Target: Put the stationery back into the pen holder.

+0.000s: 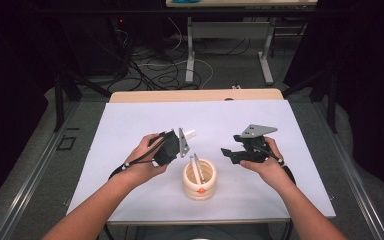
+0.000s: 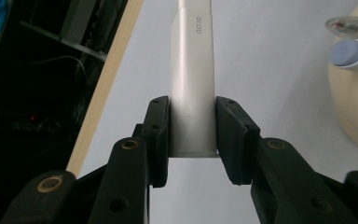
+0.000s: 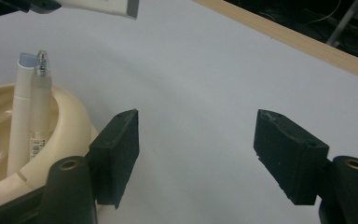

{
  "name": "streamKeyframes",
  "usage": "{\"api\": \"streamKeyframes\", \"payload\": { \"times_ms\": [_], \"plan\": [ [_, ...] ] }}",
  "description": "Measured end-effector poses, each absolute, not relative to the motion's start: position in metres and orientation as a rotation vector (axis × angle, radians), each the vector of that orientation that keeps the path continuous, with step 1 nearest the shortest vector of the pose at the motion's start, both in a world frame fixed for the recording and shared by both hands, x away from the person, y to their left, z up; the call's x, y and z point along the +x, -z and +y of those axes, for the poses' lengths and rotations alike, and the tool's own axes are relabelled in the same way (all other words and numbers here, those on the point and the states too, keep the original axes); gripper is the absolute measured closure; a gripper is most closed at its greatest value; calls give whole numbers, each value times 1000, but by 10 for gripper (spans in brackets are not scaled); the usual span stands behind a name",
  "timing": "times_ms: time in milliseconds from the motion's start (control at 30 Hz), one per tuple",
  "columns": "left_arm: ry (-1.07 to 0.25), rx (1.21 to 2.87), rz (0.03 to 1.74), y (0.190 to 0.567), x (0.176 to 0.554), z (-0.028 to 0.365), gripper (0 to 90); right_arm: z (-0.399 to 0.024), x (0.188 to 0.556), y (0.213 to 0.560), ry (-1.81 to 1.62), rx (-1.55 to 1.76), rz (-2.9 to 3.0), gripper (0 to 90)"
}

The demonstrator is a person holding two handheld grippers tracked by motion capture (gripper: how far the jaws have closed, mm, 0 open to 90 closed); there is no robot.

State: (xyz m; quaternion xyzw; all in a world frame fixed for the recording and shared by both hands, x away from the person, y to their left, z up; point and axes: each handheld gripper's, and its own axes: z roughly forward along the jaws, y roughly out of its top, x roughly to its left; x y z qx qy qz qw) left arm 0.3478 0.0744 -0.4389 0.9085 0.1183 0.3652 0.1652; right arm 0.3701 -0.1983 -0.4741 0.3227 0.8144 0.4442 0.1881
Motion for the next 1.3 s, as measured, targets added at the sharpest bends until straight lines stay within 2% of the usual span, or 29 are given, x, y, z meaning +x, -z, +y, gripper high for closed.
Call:
{"api": "streamKeyframes", "payload": {
  "times_ms": [567,967,1300],
  "plan": [
    [-1210,2487,14,438,311,69,671,-169,366,439,-1129,643,2492,321],
    [-1333,2465,-207,446,289,61,671,-166,353,432,-1120,598,2588,335],
    [-1385,2448,-392,449,268,51,671,-165,345,425,-1123,577,2673,348]
  ]
}}
